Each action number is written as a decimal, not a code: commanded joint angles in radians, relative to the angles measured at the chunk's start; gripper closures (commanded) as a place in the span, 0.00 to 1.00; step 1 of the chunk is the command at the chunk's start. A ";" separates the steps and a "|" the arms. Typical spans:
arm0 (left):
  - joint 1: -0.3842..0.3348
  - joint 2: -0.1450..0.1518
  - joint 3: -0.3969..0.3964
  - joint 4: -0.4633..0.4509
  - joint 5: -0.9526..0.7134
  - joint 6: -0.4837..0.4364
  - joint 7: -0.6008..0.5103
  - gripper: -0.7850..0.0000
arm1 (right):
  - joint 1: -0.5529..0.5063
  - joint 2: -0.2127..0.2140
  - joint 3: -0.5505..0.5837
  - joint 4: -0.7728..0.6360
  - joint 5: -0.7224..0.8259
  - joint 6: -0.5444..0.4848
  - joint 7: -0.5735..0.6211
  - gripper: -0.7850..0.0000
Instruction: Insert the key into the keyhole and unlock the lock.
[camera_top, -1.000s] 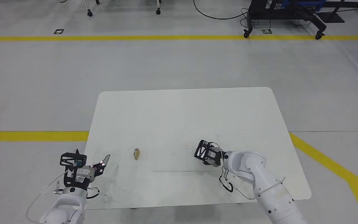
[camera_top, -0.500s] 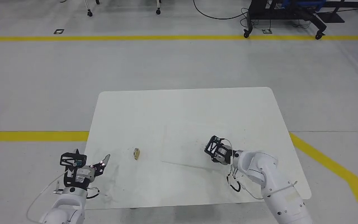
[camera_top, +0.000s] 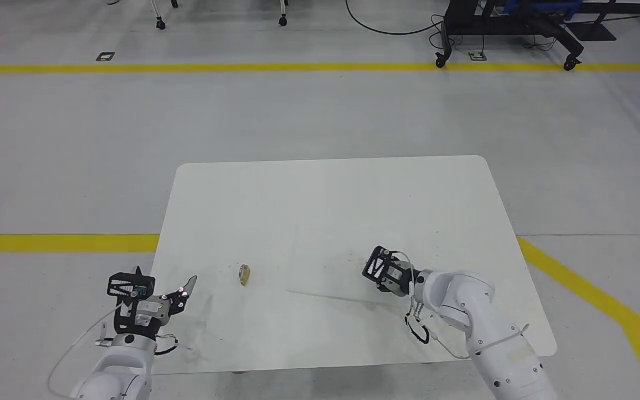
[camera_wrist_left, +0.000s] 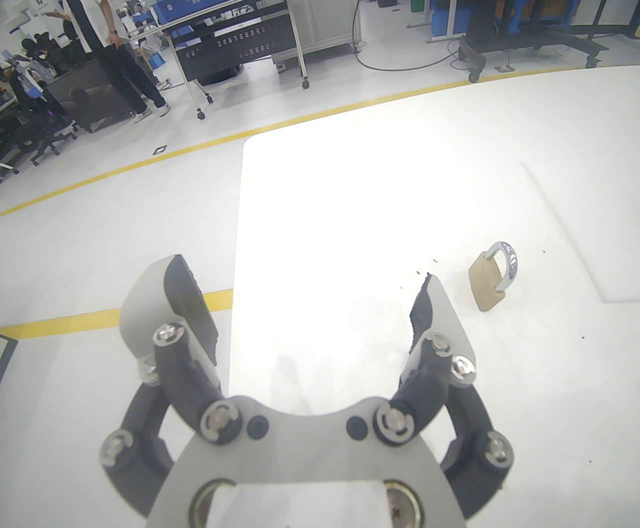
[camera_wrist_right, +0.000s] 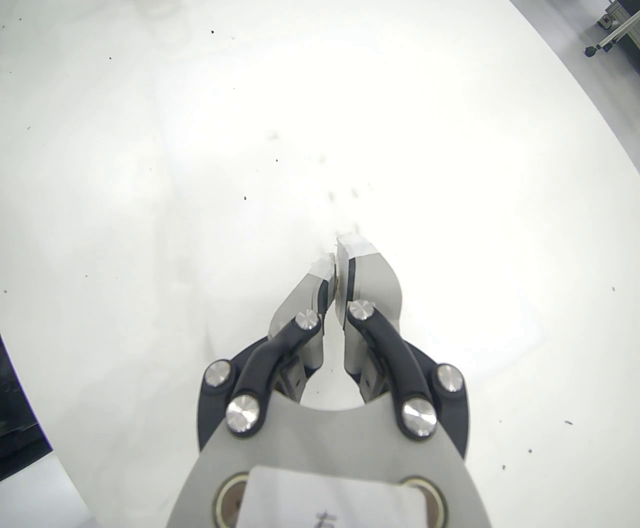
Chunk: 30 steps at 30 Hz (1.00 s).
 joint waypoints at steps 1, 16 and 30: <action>0.008 0.001 0.003 -0.044 0.081 0.024 -0.025 0.00 | -0.003 0.000 -0.001 0.000 0.006 0.000 -0.006 1.00; -0.302 -0.003 0.296 -0.266 0.268 -0.341 -0.365 0.00 | 0.002 0.003 -0.008 0.022 0.085 -0.033 -0.018 1.00; -0.669 -0.096 0.721 0.070 0.347 -0.267 -0.567 0.00 | 0.000 0.014 0.009 0.029 0.117 -0.079 -0.051 1.00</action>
